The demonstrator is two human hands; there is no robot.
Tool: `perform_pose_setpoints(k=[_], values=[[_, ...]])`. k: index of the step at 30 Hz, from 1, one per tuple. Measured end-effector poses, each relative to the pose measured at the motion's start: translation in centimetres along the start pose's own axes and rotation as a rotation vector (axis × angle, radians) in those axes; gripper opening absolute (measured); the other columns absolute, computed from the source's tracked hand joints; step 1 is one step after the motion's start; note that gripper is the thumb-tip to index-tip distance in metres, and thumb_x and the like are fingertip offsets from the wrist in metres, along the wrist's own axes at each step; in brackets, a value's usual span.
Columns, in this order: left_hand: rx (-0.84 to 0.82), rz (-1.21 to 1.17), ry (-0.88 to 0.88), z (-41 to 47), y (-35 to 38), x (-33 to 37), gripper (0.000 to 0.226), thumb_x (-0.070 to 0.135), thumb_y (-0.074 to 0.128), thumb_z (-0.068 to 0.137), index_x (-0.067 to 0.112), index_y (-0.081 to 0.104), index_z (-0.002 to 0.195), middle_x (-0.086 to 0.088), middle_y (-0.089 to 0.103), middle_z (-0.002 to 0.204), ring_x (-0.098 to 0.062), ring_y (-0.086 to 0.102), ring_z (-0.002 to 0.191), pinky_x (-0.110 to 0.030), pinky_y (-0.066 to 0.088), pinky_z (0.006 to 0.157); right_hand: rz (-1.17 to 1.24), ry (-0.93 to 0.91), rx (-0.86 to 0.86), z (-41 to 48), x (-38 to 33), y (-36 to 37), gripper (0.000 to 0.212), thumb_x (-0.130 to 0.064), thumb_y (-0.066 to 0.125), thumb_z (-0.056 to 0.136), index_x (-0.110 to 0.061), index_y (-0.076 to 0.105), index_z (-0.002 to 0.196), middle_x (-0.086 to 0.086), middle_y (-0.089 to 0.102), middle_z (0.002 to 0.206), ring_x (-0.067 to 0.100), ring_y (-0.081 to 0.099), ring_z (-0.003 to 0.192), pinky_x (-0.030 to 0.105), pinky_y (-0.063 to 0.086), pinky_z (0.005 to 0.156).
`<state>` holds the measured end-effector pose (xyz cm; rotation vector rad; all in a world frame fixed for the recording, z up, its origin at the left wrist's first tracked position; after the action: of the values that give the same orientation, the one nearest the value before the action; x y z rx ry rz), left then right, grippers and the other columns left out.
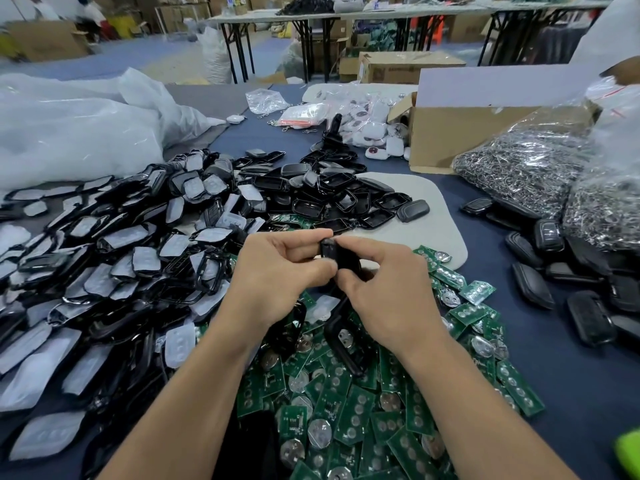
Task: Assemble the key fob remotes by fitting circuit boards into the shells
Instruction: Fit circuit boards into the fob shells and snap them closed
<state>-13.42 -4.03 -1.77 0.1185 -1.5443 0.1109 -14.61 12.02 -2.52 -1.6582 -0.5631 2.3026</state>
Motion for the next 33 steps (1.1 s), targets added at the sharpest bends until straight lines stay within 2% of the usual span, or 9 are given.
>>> perform_pose_setpoints(k=[2, 7, 13, 17, 19, 22, 24, 28, 33], values=[[0.032, -0.035, 0.006, -0.1, 0.3, 0.1, 0.035, -0.01, 0.079, 0.083, 0.014, 0.079, 0.108, -0.005, 0.082, 0.094, -0.021, 0.08, 0.087, -0.026, 0.063, 0.071, -0.044, -0.027, 0.022, -0.1, -0.2, 0.1, 0.044, -0.009, 0.076, 0.087, -0.03, 0.075, 0.126, -0.018, 0.073, 0.118, -0.002, 0.061, 0.113, 0.015, 0.047, 0.1], [0.142, -0.119, -0.024, -0.5, 1.1, -0.1, 0.03, -0.012, 0.078, 0.083, 0.014, 0.08, 0.097, -0.007, 0.082, 0.088, -0.019, 0.08, 0.081, -0.023, 0.062, 0.068, -0.203, -0.092, 0.09, -0.4, -1.1, 0.6, 0.046, -0.009, 0.072, 0.088, -0.024, 0.071, 0.131, -0.008, 0.072, 0.129, 0.009, 0.062, 0.12, 0.02, 0.042, 0.108], [0.188, -0.145, -0.026, -0.8, 1.4, 0.0, 0.019, -0.002, 0.08, 0.086, 0.016, 0.085, 0.083, -0.01, 0.081, 0.083, -0.018, 0.079, 0.076, -0.021, 0.061, 0.064, -0.286, -0.193, 0.151, -0.7, -1.8, 0.4, 0.047, -0.002, 0.075, 0.08, -0.024, 0.076, 0.122, -0.007, 0.076, 0.119, 0.013, 0.066, 0.115, 0.022, 0.043, 0.105], [0.202, -0.093, 0.02, -0.5, 0.8, 0.1, 0.028, -0.007, 0.08, 0.083, 0.02, 0.085, 0.076, -0.009, 0.08, 0.079, -0.018, 0.078, 0.073, -0.023, 0.062, 0.065, -0.032, -0.094, 0.067, -0.1, -1.1, 0.0, 0.038, -0.012, 0.072, 0.082, -0.038, 0.079, 0.108, -0.023, 0.077, 0.098, -0.003, 0.069, 0.096, 0.011, 0.051, 0.086], [0.162, -0.11, 0.027, -0.4, 0.5, 0.3, 0.028, -0.008, 0.079, 0.082, 0.019, 0.085, 0.077, -0.011, 0.08, 0.081, -0.022, 0.078, 0.077, -0.027, 0.064, 0.07, 0.138, 0.04, 0.059, 0.6, -0.1, -0.7, 0.029, -0.017, 0.071, 0.086, -0.038, 0.081, 0.102, -0.024, 0.077, 0.09, -0.003, 0.072, 0.089, 0.021, 0.057, 0.082], [0.119, -0.136, 0.024, -0.4, 0.4, 0.3, 0.025, -0.008, 0.079, 0.083, 0.016, 0.085, 0.081, -0.016, 0.08, 0.088, -0.03, 0.079, 0.085, -0.033, 0.066, 0.075, 0.313, 0.147, 0.016, 1.2, 1.0, -1.0, 0.025, -0.011, 0.073, 0.089, -0.03, 0.083, 0.1, -0.009, 0.081, 0.089, 0.014, 0.077, 0.087, 0.043, 0.062, 0.088], [0.102, -0.146, 0.016, -0.4, 0.4, 0.1, 0.023, -0.007, 0.078, 0.084, 0.015, 0.085, 0.085, -0.019, 0.079, 0.092, -0.031, 0.079, 0.088, -0.033, 0.065, 0.077, 0.392, 0.158, 0.006, 1.2, 1.3, -1.0, 0.023, -0.009, 0.076, 0.086, -0.026, 0.084, 0.1, -0.003, 0.081, 0.09, 0.019, 0.078, 0.088, 0.047, 0.062, 0.089], [0.062, -0.107, 0.039, -0.4, 0.5, 0.0, 0.02, 0.0, 0.079, 0.086, 0.018, 0.086, 0.09, -0.014, 0.08, 0.09, -0.023, 0.078, 0.085, -0.029, 0.064, 0.078, 0.467, 0.14, 0.039, 1.2, 1.5, -1.1, 0.026, -0.006, 0.079, 0.079, -0.025, 0.084, 0.097, -0.003, 0.082, 0.089, 0.017, 0.078, 0.086, 0.038, 0.061, 0.085], [0.052, -0.103, 0.109, -0.1, 0.1, 0.0, 0.022, -0.008, 0.078, 0.082, 0.011, 0.085, 0.092, -0.015, 0.078, 0.081, -0.018, 0.073, 0.072, -0.021, 0.057, 0.071, 0.543, 0.091, 0.022, 1.3, 1.4, -1.1, 0.033, 0.009, 0.079, 0.078, -0.021, 0.085, 0.091, 0.002, 0.081, 0.087, 0.02, 0.079, 0.082, 0.025, 0.06, 0.073]])
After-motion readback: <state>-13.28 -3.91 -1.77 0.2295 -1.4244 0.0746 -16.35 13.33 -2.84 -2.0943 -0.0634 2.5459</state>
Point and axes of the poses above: each hand's wrist, its own z-axis towards the middle knuckle, its own y-axis out of the palm, x = y × z, the point moved 2 cm from there along z, towards the middle knuckle
